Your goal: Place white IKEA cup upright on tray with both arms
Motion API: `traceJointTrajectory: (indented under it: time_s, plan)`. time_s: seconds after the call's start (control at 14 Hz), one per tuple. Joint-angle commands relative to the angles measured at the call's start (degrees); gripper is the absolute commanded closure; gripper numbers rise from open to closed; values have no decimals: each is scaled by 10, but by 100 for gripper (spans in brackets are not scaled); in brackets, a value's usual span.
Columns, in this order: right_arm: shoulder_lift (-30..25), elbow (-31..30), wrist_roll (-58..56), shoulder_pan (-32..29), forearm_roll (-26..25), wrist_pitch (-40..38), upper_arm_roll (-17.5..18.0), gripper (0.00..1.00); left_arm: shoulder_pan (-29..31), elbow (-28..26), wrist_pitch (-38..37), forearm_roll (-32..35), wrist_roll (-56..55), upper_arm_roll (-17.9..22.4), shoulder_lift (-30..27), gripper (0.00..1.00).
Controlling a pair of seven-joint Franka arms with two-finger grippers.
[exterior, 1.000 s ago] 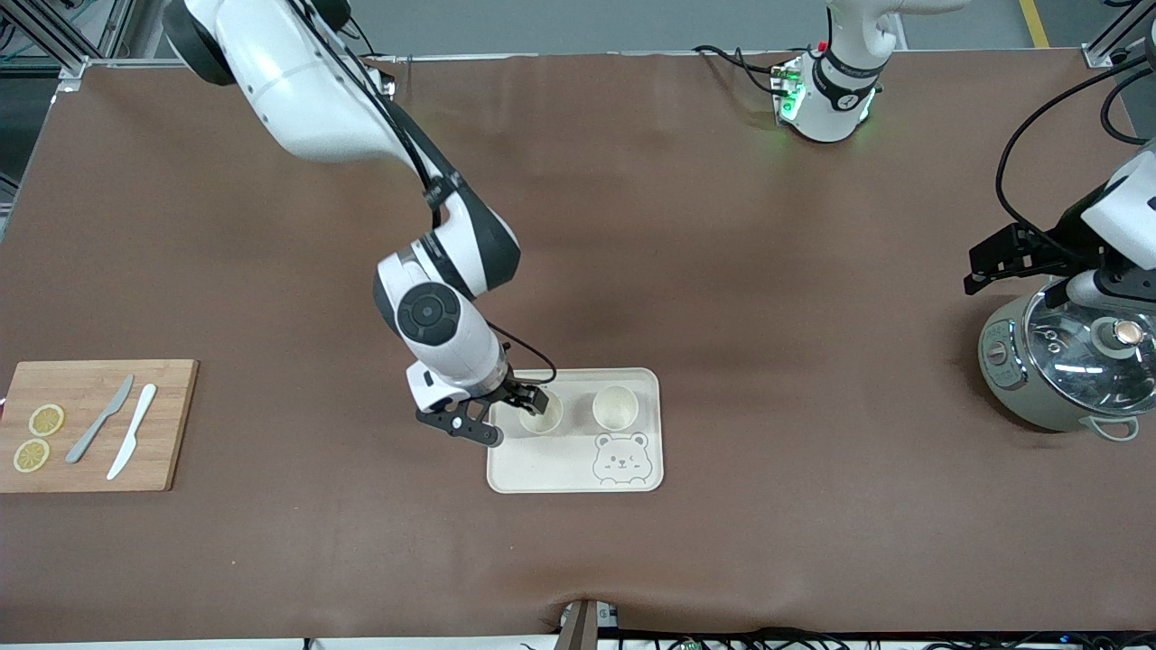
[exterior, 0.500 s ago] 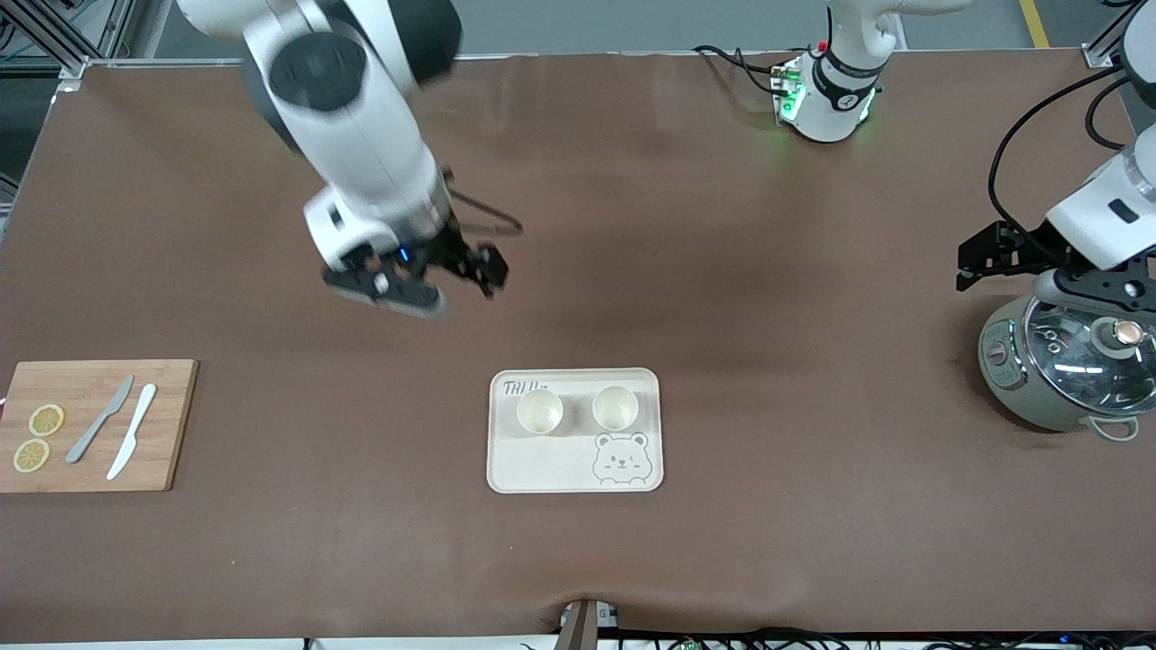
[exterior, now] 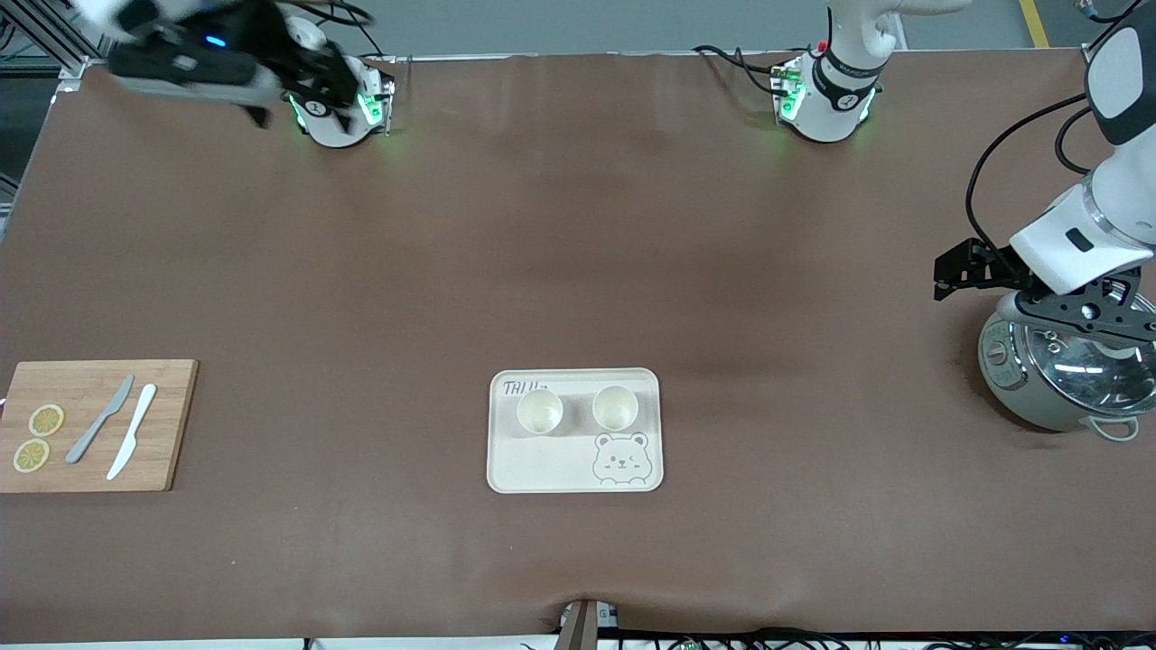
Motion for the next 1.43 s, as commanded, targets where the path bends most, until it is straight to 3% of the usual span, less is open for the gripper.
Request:
traceJointTrajectory:
  time_s: [0.0, 0.14, 0.29, 0.57, 0.93, 1.36]
  plan:
    - [-32, -40, -148, -45, 2, 4, -71, 0, 2, 4, -8, 22, -15, -2, 0, 0]
    - [-22, -44, -209, -47, -5, 27, -128, 0, 1, 4, -8, 23, -16, -1, 1, 0]
    - [9, -61, -238, -58, -8, 75, -151, 0, 3, 4, -8, 23, -26, -1, -1, 0]
    - [80, -63, -240, -78, -8, 129, -152, 0, -2, 6, -13, 26, -34, -1, -4, 0]
    - [95, -62, -348, -163, 0, 142, -152, 0, -1, 6, -14, 26, -37, -3, -4, 0]
    - [94, -57, -343, -155, 1, 143, -152, 0, 3, 6, -13, 25, -36, -3, -3, 0]
